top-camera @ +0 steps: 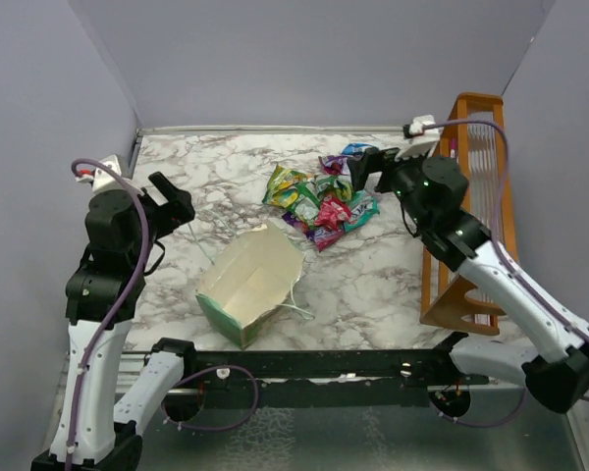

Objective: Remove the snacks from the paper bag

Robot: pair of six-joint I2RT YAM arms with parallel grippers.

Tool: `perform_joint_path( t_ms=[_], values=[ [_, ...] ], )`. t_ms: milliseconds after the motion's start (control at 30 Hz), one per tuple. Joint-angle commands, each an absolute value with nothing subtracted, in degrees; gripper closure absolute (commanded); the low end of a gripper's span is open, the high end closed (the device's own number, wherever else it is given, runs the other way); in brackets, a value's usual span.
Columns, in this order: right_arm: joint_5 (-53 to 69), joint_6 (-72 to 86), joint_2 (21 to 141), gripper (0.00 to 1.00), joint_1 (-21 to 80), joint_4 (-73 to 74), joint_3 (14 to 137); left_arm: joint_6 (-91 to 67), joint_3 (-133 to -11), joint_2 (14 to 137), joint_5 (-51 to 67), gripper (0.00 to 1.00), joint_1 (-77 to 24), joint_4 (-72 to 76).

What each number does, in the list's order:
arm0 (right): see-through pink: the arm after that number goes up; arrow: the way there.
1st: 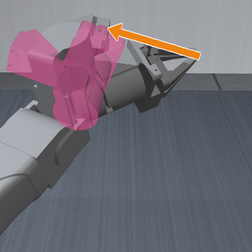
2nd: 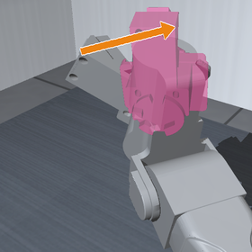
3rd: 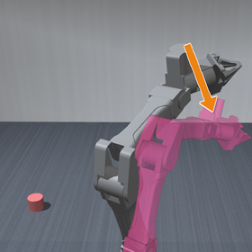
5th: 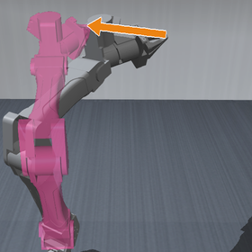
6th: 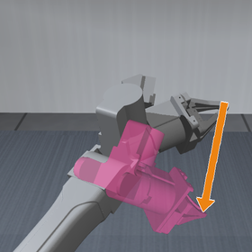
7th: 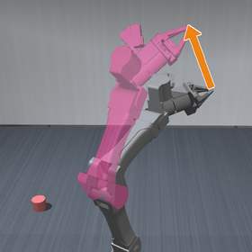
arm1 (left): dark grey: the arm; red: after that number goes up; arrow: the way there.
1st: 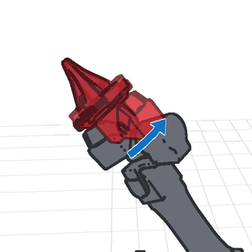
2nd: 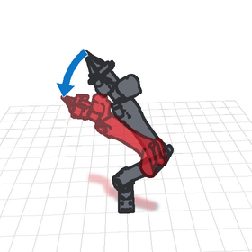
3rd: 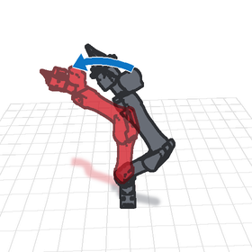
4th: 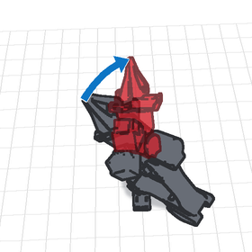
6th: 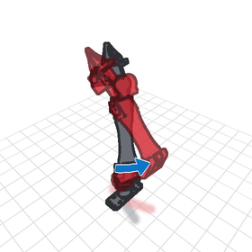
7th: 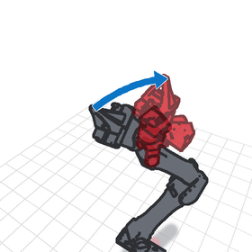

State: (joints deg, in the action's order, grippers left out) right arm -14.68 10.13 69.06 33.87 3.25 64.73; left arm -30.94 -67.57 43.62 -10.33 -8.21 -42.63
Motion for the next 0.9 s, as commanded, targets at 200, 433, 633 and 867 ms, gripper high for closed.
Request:
perform_joint_path(
  t_ms=[200,433,633,867],
  values=[
    [-11.67,10.5,47.76,0.01,34.01,14.98,68.19,-29.71,-87.52,45.07,-7.94,0.07,-7.91,-47.01],
    [-7.77,3.98,42.48,0.01,34.01,17.46,75.01,-22.31,-96.78,46.63,-0.93,0.06,-7.98,-41.02],
    [-4.93,0.86,37.37,0.01,34.01,15.93,76.16,-16.08,-102.58,47.54,-3.38,0.05,-12.77,-39.56],
    [-12.12,1.12,36.14,0.01,33.99,17.66,76.43,-11.44,-100.73,45.05,-8.68,0.03,-16.11,-35.75]
  ],
)
